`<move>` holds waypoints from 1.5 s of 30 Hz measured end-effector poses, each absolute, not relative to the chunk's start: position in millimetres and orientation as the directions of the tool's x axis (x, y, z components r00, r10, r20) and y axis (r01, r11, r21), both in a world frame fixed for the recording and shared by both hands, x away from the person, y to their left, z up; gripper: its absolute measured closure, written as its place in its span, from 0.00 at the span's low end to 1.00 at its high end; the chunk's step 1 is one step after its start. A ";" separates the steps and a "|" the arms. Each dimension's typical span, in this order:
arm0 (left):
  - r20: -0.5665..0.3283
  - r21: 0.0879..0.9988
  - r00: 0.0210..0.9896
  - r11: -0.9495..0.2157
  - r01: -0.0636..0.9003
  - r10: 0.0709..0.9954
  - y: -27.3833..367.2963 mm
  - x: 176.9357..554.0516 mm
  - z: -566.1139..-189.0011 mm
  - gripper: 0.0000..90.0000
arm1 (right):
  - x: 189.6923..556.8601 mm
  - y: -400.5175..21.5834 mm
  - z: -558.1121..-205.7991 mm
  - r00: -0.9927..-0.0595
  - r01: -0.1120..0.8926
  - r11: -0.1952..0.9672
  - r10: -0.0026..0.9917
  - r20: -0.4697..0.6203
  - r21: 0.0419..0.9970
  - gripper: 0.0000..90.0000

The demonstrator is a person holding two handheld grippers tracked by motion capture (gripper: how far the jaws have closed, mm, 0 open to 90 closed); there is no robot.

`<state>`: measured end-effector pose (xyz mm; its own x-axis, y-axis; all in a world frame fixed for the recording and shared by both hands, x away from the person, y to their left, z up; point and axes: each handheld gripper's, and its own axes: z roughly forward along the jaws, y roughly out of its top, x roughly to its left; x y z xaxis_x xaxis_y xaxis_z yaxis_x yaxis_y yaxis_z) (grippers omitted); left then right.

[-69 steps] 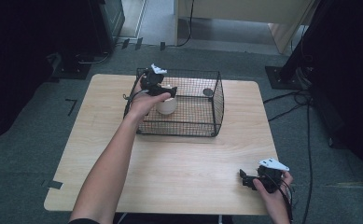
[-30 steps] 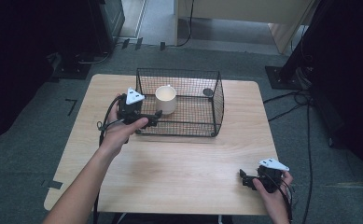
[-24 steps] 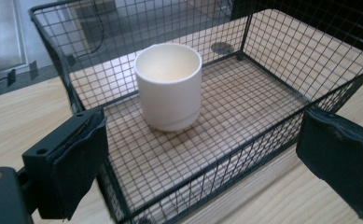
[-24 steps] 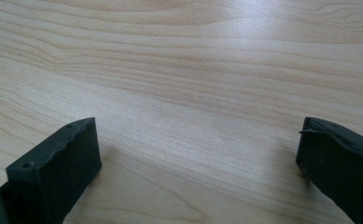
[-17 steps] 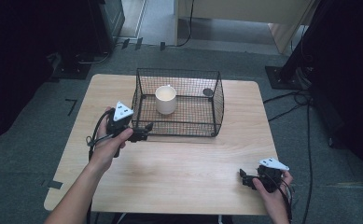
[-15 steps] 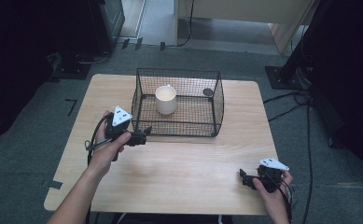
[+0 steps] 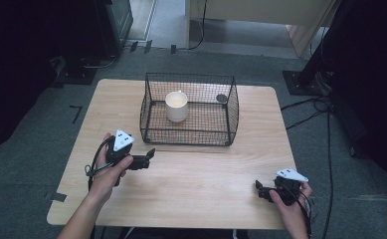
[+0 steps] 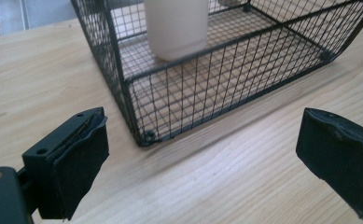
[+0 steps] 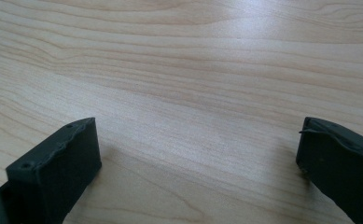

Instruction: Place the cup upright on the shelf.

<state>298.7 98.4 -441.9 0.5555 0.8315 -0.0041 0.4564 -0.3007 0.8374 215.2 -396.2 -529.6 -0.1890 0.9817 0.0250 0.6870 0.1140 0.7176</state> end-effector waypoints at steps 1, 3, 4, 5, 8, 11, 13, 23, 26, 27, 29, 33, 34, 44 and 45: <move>-0.001 0.836 0.555 -0.303 0.457 0.832 99.7 297.5 -444.0 0.04 | 215.2 -396.2 -529.6 -0.189 0.687 0.114 0.982 0.025 0.718 0.00; -0.002 0.833 0.549 -0.303 0.464 0.836 102.8 294.4 -448.5 0.04 | 215.2 -396.2 -529.6 -0.189 0.687 0.114 0.982 0.025 0.718 0.00; 0.002 0.830 0.548 -0.307 0.465 0.836 104.5 293.2 -450.4 0.03 | 215.2 -396.2 -529.6 -0.189 0.687 0.114 0.982 0.025 0.718 0.00; 0.000 0.829 0.545 -0.304 0.469 0.838 105.6 292.0 -451.9 0.04 | 215.2 -396.2 -529.6 -0.189 0.687 0.114 0.982 0.025 0.718 0.00; 0.004 0.825 0.541 -0.309 0.474 0.841 110.6 288.0 -458.9 0.03 | 215.2 -396.2 -529.6 -0.189 0.687 0.114 0.982 0.025 0.718 0.00; -0.004 0.819 0.531 -0.302 0.488 0.847 117.1 285.2 -466.0 0.03 | 215.2 -396.1 -529.6 -0.188 0.687 0.114 0.982 0.025 0.718 0.00; -0.013 0.814 0.531 -0.300 0.498 0.847 120.7 283.6 -469.0 0.03 | 215.1 -396.1 -529.6 -0.189 0.687 0.113 0.982 0.025 0.718 0.00; -0.010 0.786 0.515 -0.311 0.534 0.857 138.5 271.7 -493.8 0.04 | 215.1 -396.2 -529.5 -0.189 0.687 0.114 0.982 0.025 0.717 0.00; -0.018 0.780 0.502 -0.302 0.548 0.865 145.2 268.9 -501.6 0.03 | 215.2 -396.1 -529.6 -0.189 0.687 0.114 0.982 0.025 0.718 0.00; -0.018 0.778 0.499 -0.301 0.551 0.867 147.8 268.3 -503.8 0.03 | 215.1 -396.1 -529.6 -0.189 0.687 0.114 0.982 0.025 0.718 0.00; -0.022 0.773 0.492 -0.297 0.561 0.870 152.8 266.9 -507.2 0.03 | 215.2 -396.1 -529.6 -0.188 0.687 0.113 0.982 0.025 0.718 0.00; -0.018 0.756 0.469 -0.295 0.584 0.883 162.8 264.8 -513.6 0.03 | 215.2 -396.1 -529.6 -0.188 0.687 0.114 0.982 0.025 0.718 0.00; -0.009 0.750 0.461 -0.300 0.590 0.887 165.0 264.3 -515.2 0.03 | 215.1 -396.1 -529.6 -0.188 0.687 0.113 0.982 0.025 0.718 0.00; 0.015 0.699 0.389 -0.288 0.655 0.921 192.5 264.9 -520.7 0.04 | 215.1 -396.2 -529.6 -0.189 0.687 0.114 0.982 0.025 0.718 0.00; 0.009 0.700 0.388 -0.283 0.655 0.922 194.3 264.8 -520.7 0.04 | 215.1 -396.2 -529.6 -0.189 0.687 0.114 0.982 0.025 0.718 0.00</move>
